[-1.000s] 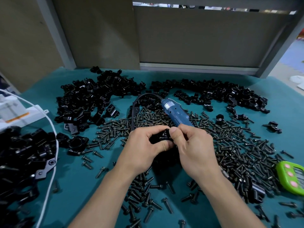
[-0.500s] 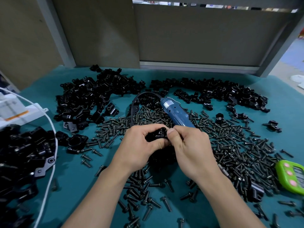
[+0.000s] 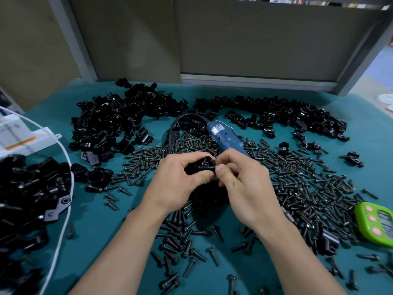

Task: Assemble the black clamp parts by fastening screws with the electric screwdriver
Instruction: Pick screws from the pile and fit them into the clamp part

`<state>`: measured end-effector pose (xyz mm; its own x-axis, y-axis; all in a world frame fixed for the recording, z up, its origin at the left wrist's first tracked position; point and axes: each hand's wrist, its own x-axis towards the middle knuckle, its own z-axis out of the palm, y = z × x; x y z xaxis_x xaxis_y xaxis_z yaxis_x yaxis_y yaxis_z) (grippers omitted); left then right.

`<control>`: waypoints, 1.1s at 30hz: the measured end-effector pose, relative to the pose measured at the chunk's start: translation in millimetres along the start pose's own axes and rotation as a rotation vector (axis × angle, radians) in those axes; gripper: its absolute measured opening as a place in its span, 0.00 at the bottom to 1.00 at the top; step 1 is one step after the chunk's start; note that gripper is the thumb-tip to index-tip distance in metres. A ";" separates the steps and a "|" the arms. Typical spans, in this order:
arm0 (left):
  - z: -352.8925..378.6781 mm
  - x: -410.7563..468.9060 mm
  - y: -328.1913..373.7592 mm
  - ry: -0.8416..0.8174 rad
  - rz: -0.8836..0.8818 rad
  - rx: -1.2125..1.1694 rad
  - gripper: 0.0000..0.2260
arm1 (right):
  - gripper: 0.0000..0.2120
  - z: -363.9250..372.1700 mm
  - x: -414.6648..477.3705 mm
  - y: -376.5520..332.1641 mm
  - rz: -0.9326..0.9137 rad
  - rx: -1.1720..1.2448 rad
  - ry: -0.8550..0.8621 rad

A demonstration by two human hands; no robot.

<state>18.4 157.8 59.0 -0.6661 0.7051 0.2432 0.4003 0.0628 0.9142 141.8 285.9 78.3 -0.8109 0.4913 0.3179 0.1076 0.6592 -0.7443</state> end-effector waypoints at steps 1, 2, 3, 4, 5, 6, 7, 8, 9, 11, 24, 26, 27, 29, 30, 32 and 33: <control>0.7 -0.3 0.0 0.000 0.002 0.002 0.12 | 0.11 -0.3 0.4 1.0 0.001 0.001 -0.008; 1.7 -0.7 0.2 -0.002 0.006 0.006 0.13 | 0.12 0.4 1.2 1.8 0.008 -0.014 -0.007; 2.8 -1.2 0.5 -0.009 0.012 0.007 0.14 | 0.16 1.8 2.3 2.0 0.022 -0.045 -0.006; 3.6 -1.5 0.9 -0.016 0.018 0.008 0.14 | 0.19 2.8 3.3 1.3 0.042 -0.077 -0.004; 4.0 -1.4 1.3 -0.021 0.020 0.011 0.15 | 0.21 3.7 3.7 0.2 0.058 -0.090 0.006; 3.8 -1.1 1.7 -0.024 0.019 0.011 0.14 | 0.22 4.0 3.0 -0.5 0.059 -0.077 0.028; 3.3 -0.6 1.7 -0.024 0.017 -0.001 0.13 | 0.21 3.6 1.8 -0.5 0.043 -0.042 0.051; 2.5 -0.1 1.3 -0.019 0.016 -0.020 0.12 | 0.17 3.1 0.8 -0.6 0.022 -0.004 0.057; 1.7 -0.3 1.1 -0.011 0.015 -0.032 0.11 | 0.12 2.4 0.0 -0.9 0.009 0.009 0.041; 1.3 -1.4 1.7 -0.002 0.015 -0.021 0.11 | 0.11 3.4 -0.1 -1.2 0.013 -0.016 0.007; 3.6 -2.8 5.2 -0.039 0.063 0.010 0.15 | 0.24 4.0 3.0 -2.9 0.069 -0.050 0.052; 4.0 -1.5 4.4 -0.031 0.046 -0.011 0.13 | 0.19 1.2 0.3 -2.7 0.033 0.026 0.078; 3.7 -0.8 3.1 -0.024 0.037 -0.025 0.12 | 0.14 0.3 -0.7 -2.5 0.016 0.054 0.067; 3.6 -0.2 1.7 -0.020 0.029 -0.040 0.11 | 0.10 1.0 -0.1 -1.4 0.004 0.042 0.044; 3.6 -0.6 1.8 -0.025 0.034 -0.036 0.12 | 0.14 2.8 1.3 -0.6 0.015 0.021 0.041; 3.5 -1.5 2.9 -0.034 0.049 -0.013 0.14 | 0.22 5.5 4.0 -0.8 0.060 -0.012 0.029; 3.1 -1.6 3.5 -0.036 0.051 -0.005 0.14 | 0.23 5.3 4.1 -0.9 0.075 -0.003 0.024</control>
<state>22.8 159.1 60.7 -0.6218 0.7325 0.2772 0.4293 0.0227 0.9029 135.3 284.3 77.1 -0.7863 0.5529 0.2758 0.1692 0.6220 -0.7645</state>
